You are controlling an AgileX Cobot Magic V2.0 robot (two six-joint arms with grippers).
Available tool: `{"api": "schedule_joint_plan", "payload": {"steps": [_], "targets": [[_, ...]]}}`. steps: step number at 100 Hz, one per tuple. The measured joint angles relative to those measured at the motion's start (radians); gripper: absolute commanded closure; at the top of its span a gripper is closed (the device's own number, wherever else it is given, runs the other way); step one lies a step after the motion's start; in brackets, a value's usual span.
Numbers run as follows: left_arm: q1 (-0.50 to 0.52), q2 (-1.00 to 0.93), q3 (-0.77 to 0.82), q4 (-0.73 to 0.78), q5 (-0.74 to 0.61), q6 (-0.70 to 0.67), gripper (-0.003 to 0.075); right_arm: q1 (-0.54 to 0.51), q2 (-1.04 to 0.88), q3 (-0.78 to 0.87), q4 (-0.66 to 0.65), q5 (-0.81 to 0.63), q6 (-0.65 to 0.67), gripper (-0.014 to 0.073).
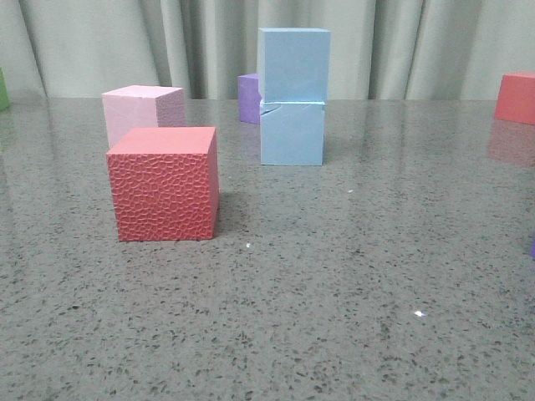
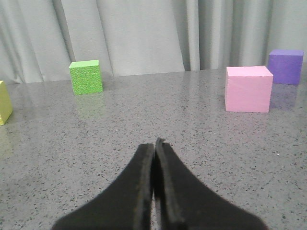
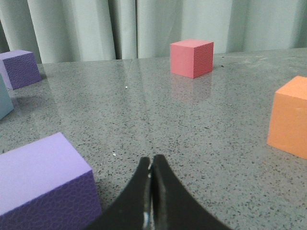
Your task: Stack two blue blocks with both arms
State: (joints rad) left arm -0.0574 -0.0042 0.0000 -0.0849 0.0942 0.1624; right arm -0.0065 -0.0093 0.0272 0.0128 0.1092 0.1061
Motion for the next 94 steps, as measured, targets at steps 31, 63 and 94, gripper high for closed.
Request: {"api": "schedule_joint_plan", "payload": {"steps": [31,63,94], "targets": [[0.000,0.000,0.000,0.000,0.000,0.000,0.0739,0.000,0.000,0.000,0.000,-0.008,0.000,0.0662],[0.000,0.000,0.000,0.000,0.000,0.000,0.0739,0.000,0.000,0.000,0.000,-0.008,0.000,0.0662],[0.000,0.000,0.000,0.000,0.000,0.000,0.0739,0.000,0.000,0.000,0.000,-0.009,0.000,0.0662]]}}
